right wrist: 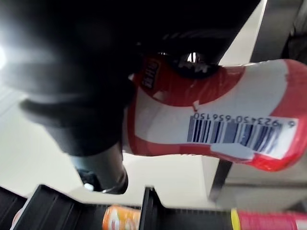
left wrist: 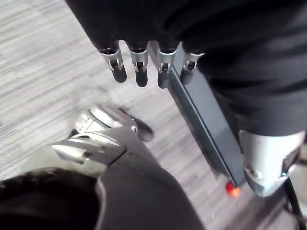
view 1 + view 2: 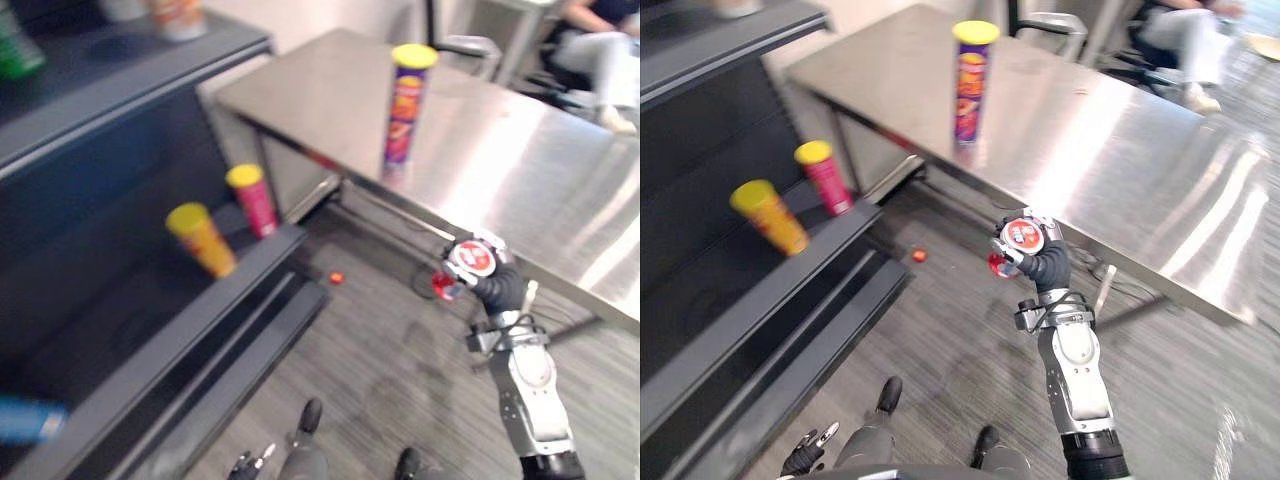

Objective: Put the gum and the chips on the shelf.

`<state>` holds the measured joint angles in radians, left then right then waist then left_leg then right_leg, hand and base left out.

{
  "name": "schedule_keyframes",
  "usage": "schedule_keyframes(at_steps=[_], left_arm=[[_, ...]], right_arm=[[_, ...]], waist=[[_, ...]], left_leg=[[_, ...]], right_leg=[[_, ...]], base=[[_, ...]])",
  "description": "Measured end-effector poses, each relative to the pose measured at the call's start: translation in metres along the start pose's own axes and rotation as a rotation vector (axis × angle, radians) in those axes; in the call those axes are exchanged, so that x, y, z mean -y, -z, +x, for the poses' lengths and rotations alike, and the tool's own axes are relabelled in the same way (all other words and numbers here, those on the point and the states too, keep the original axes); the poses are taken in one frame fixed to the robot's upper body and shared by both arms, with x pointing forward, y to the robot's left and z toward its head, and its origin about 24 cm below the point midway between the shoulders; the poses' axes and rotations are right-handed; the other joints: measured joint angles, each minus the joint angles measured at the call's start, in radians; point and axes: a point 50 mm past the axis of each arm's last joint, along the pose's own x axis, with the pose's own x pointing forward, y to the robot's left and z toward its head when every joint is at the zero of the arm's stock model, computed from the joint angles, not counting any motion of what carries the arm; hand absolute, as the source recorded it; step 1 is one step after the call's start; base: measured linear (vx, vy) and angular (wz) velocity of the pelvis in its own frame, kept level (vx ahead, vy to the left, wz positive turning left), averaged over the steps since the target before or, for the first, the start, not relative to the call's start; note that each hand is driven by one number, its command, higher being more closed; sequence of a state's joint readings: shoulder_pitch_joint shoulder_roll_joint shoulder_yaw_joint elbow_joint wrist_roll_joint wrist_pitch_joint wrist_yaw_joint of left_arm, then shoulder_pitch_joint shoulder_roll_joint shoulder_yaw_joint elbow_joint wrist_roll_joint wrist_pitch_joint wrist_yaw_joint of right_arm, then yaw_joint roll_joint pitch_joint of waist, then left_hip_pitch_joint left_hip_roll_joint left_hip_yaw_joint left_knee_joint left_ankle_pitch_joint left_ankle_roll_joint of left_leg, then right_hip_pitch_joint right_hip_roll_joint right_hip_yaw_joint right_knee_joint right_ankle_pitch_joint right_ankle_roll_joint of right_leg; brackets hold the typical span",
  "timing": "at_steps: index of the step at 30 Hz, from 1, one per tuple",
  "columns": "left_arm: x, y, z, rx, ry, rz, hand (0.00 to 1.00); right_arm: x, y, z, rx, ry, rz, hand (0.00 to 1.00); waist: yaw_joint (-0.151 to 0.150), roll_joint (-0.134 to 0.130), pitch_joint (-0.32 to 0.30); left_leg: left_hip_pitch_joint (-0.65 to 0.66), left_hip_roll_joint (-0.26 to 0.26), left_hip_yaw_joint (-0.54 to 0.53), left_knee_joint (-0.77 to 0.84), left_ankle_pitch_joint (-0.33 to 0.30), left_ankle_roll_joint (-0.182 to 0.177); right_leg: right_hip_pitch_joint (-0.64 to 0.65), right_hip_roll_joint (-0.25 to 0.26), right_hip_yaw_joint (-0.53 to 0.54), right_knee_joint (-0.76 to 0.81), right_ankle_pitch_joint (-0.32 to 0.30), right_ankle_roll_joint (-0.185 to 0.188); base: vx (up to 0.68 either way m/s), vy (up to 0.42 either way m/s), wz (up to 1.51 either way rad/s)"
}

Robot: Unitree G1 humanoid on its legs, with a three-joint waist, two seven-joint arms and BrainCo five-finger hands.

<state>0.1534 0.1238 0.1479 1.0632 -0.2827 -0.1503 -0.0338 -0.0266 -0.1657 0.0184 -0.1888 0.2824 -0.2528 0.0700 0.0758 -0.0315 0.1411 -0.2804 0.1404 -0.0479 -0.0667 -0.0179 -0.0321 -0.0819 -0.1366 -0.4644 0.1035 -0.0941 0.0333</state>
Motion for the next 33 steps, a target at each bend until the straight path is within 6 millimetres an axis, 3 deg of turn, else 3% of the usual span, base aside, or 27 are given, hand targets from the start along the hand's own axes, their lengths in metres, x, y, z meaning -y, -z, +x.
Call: schedule_keyframes(at_steps=[1, 2, 3, 6, 8, 10, 11, 14, 18, 21, 27, 29, 30, 31, 32, 33], left_arm=[[-0.003, -0.001, 0.0, -0.005, -0.009, -0.015, 0.0], [-0.004, 0.001, 0.0, -0.013, -0.017, -0.034, 0.0], [-0.005, 0.008, -0.002, -0.028, -0.024, -0.042, 0.0], [-0.004, 0.026, -0.009, -0.069, -0.036, -0.096, 0.0], [0.0, 0.032, -0.011, -0.082, -0.041, -0.141, 0.0], [-0.003, 0.034, -0.011, -0.092, -0.05, -0.156, 0.0], [-0.009, 0.036, -0.013, -0.1, -0.072, -0.172, 0.0], [-0.015, 0.04, -0.014, -0.123, -0.09, -0.163, 0.0], [-0.012, 0.04, -0.014, -0.128, -0.082, -0.134, 0.0], [-0.012, 0.038, -0.013, -0.123, -0.085, -0.117, 0.0], [-0.011, 0.029, -0.01, -0.095, -0.082, -0.113, 0.0], [-0.011, 0.026, -0.009, -0.085, -0.082, -0.114, 0.0], [-0.012, 0.027, -0.009, -0.086, -0.084, -0.11, 0.0], [-0.012, 0.027, -0.009, -0.088, -0.083, -0.098, 0.0], [-0.012, 0.027, -0.01, -0.09, -0.082, -0.088, 0.0], [-0.012, 0.027, -0.01, -0.089, -0.075, -0.061, 0.0]], right_arm=[[0.003, 0.0, 0.0, -0.001, 0.019, -0.004, 1.0], [0.01, 0.001, -0.002, -0.007, 0.058, -0.018, 1.0], [0.016, 0.0, -0.004, -0.005, 0.092, -0.028, 1.0], [0.029, -0.003, -0.007, 0.001, 0.15, -0.051, 1.0], [0.036, -0.005, -0.01, 0.0, 0.181, -0.066, 1.0], [0.036, -0.001, -0.014, -0.011, 0.209, -0.047, 1.0], [0.031, 0.003, -0.017, -0.023, 0.218, -0.012, 1.0], [0.023, 0.009, -0.022, -0.046, 0.218, 0.022, 1.0], [0.02, 0.016, -0.024, -0.086, 0.203, -0.005, 1.0], [0.01, 0.031, -0.025, -0.16, 0.157, 0.012, 1.0], [-0.003, 0.039, -0.017, -0.19, 0.088, -0.005, 1.0], [-0.005, 0.039, -0.014, -0.185, 0.08, -0.003, 1.0], [-0.005, 0.038, -0.014, -0.184, 0.077, -0.003, 1.0], [-0.003, 0.039, -0.015, -0.192, 0.074, -0.015, 1.0], [-0.002, 0.04, -0.015, -0.199, 0.074, -0.02, 1.0], [0.001, 0.042, -0.016, -0.212, 0.071, -0.036, 1.0]], waist=[[0.004, -0.007, 0.003], [0.001, -0.018, 0.002], [-0.014, -0.022, 0.004], [-0.036, 0.029, -0.019], [-0.041, 0.071, -0.033], [-0.043, 0.062, -0.031], [-0.039, 0.038, -0.036], [-0.042, 0.014, -0.052], [-0.039, 0.026, -0.045], [-0.019, 0.024, -0.043], [0.011, 0.009, -0.017], [0.015, 0.003, -0.01], [0.011, 0.004, -0.01], [0.006, -0.001, -0.004], [0.004, -0.009, 0.001], [0.002, 0.008, -0.002]], left_leg=[[-0.015, -0.008, 0.089, 0.045, 0.03, 0.022], [-0.022, -0.037, 0.222, 0.144, 0.071, 0.069], [0.001, -0.051, 0.322, 0.205, 0.071, 0.071], [0.104, 0.004, 0.423, 0.257, 0.032, 0.031], [0.184, 0.018, 0.406, 0.134, 0.035, -0.017], [0.198, 0.005, 0.389, 0.063, 0.031, -0.032], [0.196, -0.013, 0.373, 0.049, 0.038, -0.031], [0.199, -0.062, 0.328, 0.026, 0.05, -0.013], [0.202, -0.103, 0.326, 0.026, 0.047, 0.01], [0.167, -0.102, 0.35, 0.1, -0.002, 0.023], [0.094, -0.073, 0.394, 0.234, -0.088, 0.027], [0.092, -0.08, 0.391, 0.252, -0.114, 0.038], [0.096, -0.084, 0.382, 0.252, -0.12, 0.044], [0.11, -0.102, 0.355, 0.252, -0.124, 0.053], [0.12, -0.116, 0.334, 0.252, -0.125, 0.058], [0.158, -0.125, 0.282, 0.253, -0.127, 0.075]], right_leg=[[-0.001, -0.028, -0.038, 0.011, -0.003, -0.004], [0.011, -0.082, -0.105, 0.02, -0.004, -0.005], [0.038, -0.12, -0.178, 0.018, 0.0, 0.001], [0.076, -0.13, -0.31, 0.016, 0.015, 0.024], [0.087, -0.12, -0.382, 0.016, 0.029, 0.046], [0.103, -0.113, -0.429, 0.001, 0.049, 0.067], [0.112, -0.12, -0.447, -0.018, 0.067, 0.073], [0.14, -0.149, -0.489, -0.028, 0.089, 0.093], [0.135, -0.206, -0.489, 0.017, 0.097, 0.103], [0.116, -0.221, -0.448, 0.023, 0.109, 0.103], [0.076, -0.212, -0.399, 0.006, 0.122, 0.086], [0.074, -0.238, -0.402, 0.053, 0.119, 0.083], [0.071, -0.261, -0.397, 0.1, 0.116, 0.078], [0.06, -0.303, -0.329, 0.201, 0.113, 0.043], [0.048, -0.318, -0.262, 0.257, 0.114, -0.017], [-0.006, -0.325, -0.086, 0.397, 0.15, -0.116]], base=[[-0.13, -0.081, 2.14], [-0.07, -0.054, 1.94], [-0.03, -0.056, 2.12], [-0.02, 0.058, 1.45], [-0.03, 0.213, 1.08], [-0.07, 0.22, 0.65], [-0.07, 0.223, 0.52], [-0.02, 0.187, 0.5], [-0.01, 0.128, 0.14], [-0.05, 0.084, -0.28], [-0.02, 0.031, -0.25], [0.05, 0.075, 0.13], [0.1, 0.128, 0.46], [0.1, 0.112, 0.62], [0.16, 0.202, 0.89], [0.6, 0.216, 3.25]])
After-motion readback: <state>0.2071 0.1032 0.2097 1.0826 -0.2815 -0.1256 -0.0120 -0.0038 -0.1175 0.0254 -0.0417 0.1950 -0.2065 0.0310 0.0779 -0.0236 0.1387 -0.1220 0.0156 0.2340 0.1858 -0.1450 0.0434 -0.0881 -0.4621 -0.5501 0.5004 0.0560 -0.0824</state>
